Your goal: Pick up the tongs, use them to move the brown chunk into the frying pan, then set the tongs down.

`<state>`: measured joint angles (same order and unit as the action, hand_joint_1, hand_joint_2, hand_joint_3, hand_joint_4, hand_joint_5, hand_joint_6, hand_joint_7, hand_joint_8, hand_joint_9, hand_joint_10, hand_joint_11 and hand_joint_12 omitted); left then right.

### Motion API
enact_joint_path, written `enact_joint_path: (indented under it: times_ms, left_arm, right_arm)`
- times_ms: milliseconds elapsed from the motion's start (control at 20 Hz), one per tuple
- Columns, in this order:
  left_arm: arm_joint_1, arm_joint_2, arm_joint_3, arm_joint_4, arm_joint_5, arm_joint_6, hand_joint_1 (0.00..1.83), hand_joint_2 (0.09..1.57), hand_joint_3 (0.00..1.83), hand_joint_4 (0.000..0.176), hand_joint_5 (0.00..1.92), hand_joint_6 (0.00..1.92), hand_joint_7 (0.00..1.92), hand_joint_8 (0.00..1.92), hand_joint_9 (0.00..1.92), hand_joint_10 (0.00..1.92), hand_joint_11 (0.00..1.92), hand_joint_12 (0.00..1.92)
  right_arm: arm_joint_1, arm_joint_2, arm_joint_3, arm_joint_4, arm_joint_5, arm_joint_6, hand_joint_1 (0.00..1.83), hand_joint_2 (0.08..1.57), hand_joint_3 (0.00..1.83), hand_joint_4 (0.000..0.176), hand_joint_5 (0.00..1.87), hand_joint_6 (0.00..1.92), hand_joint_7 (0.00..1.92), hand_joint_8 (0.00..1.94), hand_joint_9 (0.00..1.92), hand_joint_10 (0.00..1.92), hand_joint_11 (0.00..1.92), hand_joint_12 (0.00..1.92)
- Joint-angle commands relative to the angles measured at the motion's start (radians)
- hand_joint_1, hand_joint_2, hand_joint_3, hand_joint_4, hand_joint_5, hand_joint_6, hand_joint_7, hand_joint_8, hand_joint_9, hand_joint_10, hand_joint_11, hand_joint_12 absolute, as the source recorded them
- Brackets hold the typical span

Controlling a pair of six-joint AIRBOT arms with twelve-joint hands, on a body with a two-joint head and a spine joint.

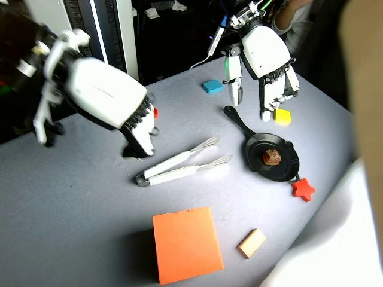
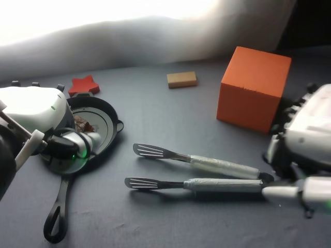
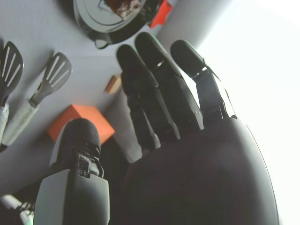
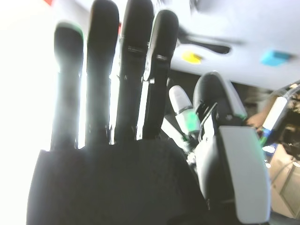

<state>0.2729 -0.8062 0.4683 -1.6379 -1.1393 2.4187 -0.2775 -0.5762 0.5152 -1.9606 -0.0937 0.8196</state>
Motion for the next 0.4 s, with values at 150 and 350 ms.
enact_joint_path:
  times_ms: [150, 350]
  left_arm:
    - [-0.010, 0.005, 0.003, 0.088, -0.047, -0.001, 0.30, 1.49, 0.02, 0.000, 0.81, 1.86, 1.14, 1.77, 1.21, 1.91, 1.19, 1.92]
    - [-0.010, 0.005, 0.008, 0.091, -0.047, -0.005, 0.78, 0.98, 0.93, 0.066, 0.63, 1.92, 1.09, 1.90, 1.22, 1.92, 1.24, 1.92]
  right_arm:
    - [0.055, 0.055, -0.003, -0.017, 0.049, 0.013, 0.29, 1.50, 0.02, 0.000, 1.05, 1.46, 1.27, 1.52, 1.22, 1.91, 1.18, 1.92]
    - [0.062, 0.062, -0.003, -0.017, 0.039, -0.047, 0.49, 1.50, 0.01, 0.000, 1.11, 1.58, 1.29, 1.73, 1.28, 1.92, 1.24, 1.92]
